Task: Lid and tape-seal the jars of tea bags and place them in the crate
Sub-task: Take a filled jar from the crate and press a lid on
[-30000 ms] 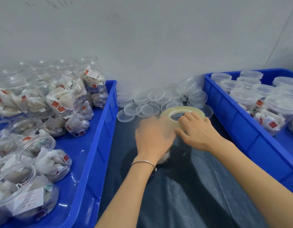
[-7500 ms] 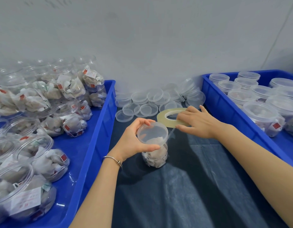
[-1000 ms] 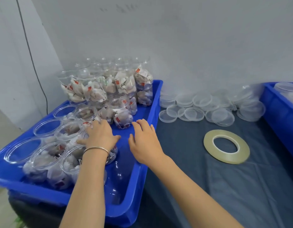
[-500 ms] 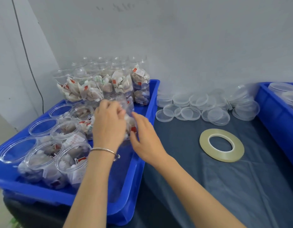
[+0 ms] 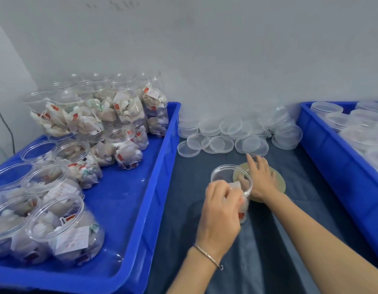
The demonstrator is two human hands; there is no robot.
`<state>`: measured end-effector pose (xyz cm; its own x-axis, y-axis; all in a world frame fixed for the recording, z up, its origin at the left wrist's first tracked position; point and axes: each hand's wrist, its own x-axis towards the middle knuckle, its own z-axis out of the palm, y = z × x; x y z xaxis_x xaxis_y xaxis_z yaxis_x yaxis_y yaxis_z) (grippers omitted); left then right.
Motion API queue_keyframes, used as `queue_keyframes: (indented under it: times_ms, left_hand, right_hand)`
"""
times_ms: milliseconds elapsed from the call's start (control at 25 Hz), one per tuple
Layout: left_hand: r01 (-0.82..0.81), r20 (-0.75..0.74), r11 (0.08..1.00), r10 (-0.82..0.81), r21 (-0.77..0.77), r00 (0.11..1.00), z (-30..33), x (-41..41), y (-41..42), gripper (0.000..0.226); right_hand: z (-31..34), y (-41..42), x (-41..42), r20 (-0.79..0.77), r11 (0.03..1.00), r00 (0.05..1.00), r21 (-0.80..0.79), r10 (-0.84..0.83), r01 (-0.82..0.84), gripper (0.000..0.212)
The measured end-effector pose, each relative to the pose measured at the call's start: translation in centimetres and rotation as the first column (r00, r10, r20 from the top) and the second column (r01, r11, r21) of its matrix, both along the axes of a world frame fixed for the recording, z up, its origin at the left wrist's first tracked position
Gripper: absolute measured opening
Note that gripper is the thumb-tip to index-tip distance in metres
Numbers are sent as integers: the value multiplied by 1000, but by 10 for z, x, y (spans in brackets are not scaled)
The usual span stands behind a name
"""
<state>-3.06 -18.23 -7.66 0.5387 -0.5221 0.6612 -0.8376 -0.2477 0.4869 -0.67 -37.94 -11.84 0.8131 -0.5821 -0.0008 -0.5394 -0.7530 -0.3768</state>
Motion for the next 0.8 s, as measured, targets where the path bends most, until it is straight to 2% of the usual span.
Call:
queue_keyframes:
  times_ms: [80,200,360,560,680,800]
  left_hand:
    - [37,9,998,-37,-50,999,-12,2,-5,22]
    - [106,-34,978,-113,-179,993,-19,5,-9,18]
    - [119,-82,952,-148,-281,986,-25,13,-16,36]
    - [99,-295,943,-198,-318,935,-30,10,-19,34]
    - [77,-434,952,-207,-297,877,-31,11,-18,39]
    - [74,-463,964,-190,-256,866,-31,16,-21,50]
  right_hand:
    - [-2,-9,9,-33,999,999,-9,32,-33,75]
    - [2,-18,27,-25,1000,1000,7,-5,5,68]
    - [5,-29,44,-116,999,993,28,-19,23,70]
    - [8,-34,55,-259,999,965,11,-37,42,73]
    - [11,-30,50,-235,997,969,-21,-80,78,68]
    - [9,-38,30,-209,987,966,-85,-154,139,70]
